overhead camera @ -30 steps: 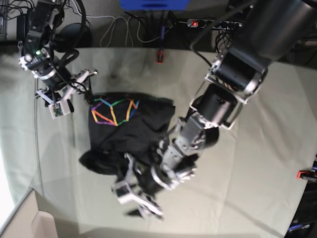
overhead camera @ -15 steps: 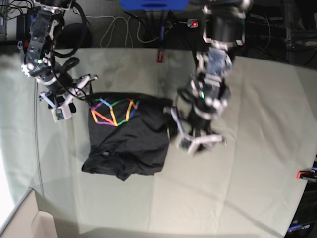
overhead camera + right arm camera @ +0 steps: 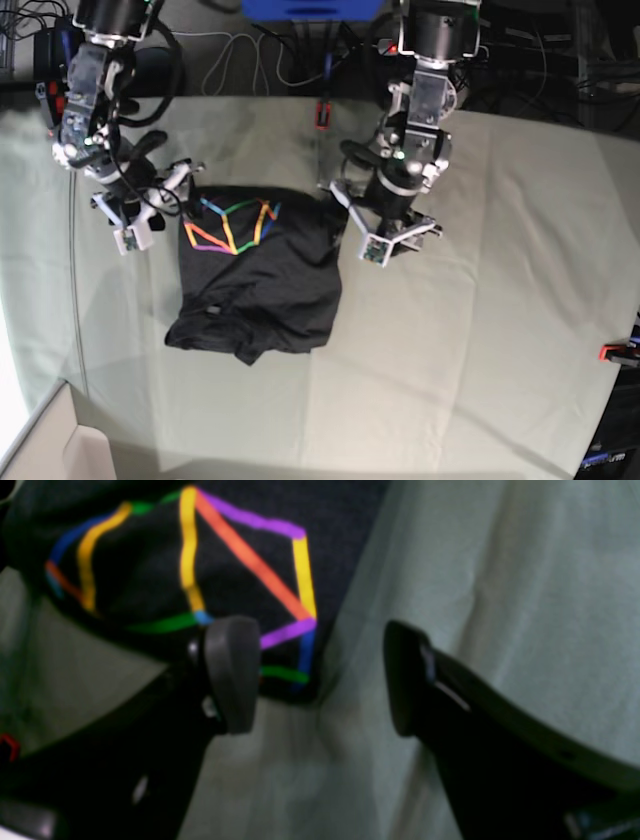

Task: Layout the t-shirt on the table in an organized manner, then fold the t-shirt properly
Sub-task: 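Grasp the printed edge with both grippers and pull it to straighten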

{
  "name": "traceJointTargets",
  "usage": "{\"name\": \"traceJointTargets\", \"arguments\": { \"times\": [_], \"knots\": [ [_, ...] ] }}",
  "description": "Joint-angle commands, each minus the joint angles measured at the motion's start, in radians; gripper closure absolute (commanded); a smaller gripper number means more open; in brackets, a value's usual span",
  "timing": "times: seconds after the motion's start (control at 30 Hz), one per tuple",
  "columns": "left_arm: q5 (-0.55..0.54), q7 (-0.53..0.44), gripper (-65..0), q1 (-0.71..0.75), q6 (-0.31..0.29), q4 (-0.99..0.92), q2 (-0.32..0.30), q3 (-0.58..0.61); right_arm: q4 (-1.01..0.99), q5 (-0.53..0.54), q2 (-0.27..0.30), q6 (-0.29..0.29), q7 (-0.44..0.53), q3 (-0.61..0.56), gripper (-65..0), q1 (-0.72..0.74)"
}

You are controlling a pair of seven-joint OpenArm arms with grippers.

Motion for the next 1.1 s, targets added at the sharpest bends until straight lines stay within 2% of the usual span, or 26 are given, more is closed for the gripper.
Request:
{"name": "traceJointTargets", "arguments": {
  "times": [0.0,0.17,0.37,0.47,0.53,0.6,0.8,0.87,0.97,1.07],
  "knots": [
    [-0.013,-0.019,-40.8,-0.003,0.001,0.013,0.007,0.005,0.009,0.013,0.012,0.006,0.021,0.003,-39.4,0.012],
    [-0.020,-0.019,-39.9,0.020,-0.002,0.013,0.007,0.006,0.003,0.013,0.012,0.006,0.021,0.003,-39.2,0.012],
    [-0.022,-0.022,-21.6,0.038,0.000,0.011,0.007,0.071,-0.051,0.018,0.006,0.006,0.021,-0.028,-39.1,0.012],
    [-0.022,-0.025,-17.1,0.038,0.000,0.011,0.007,0.091,-0.055,0.018,0.006,0.006,0.021,-0.054,-38.5,0.011],
    [-0.022,-0.025,-15.4,0.038,0.000,0.011,0.007,0.092,-0.055,0.018,0.006,0.006,0.021,-0.068,-34.7,0.008],
    [-0.022,-0.025,-15.1,0.038,0.000,0.011,0.007,0.087,-0.057,0.018,0.004,0.006,0.021,-0.076,-28.1,0.008],
    [-0.022,-0.027,-14.7,0.058,0.000,0.020,0.007,0.086,-0.054,0.018,0.009,0.006,0.021,-0.071,0.0,0.008],
    [-0.023,-0.027,-11.5,0.070,-0.002,0.062,0.007,0.086,-0.049,0.018,0.010,0.006,0.019,-0.068,0.0,-0.011],
    [-0.023,-0.022,-1.0,0.098,0.000,0.123,0.007,0.087,-0.005,0.019,0.029,0.006,0.021,-0.074,0.0,-0.045],
    [-0.023,-0.021,-0.6,0.118,0.001,0.157,0.007,0.092,0.054,0.018,0.026,0.006,0.021,-0.068,0.0,-0.080]
  ]
}}
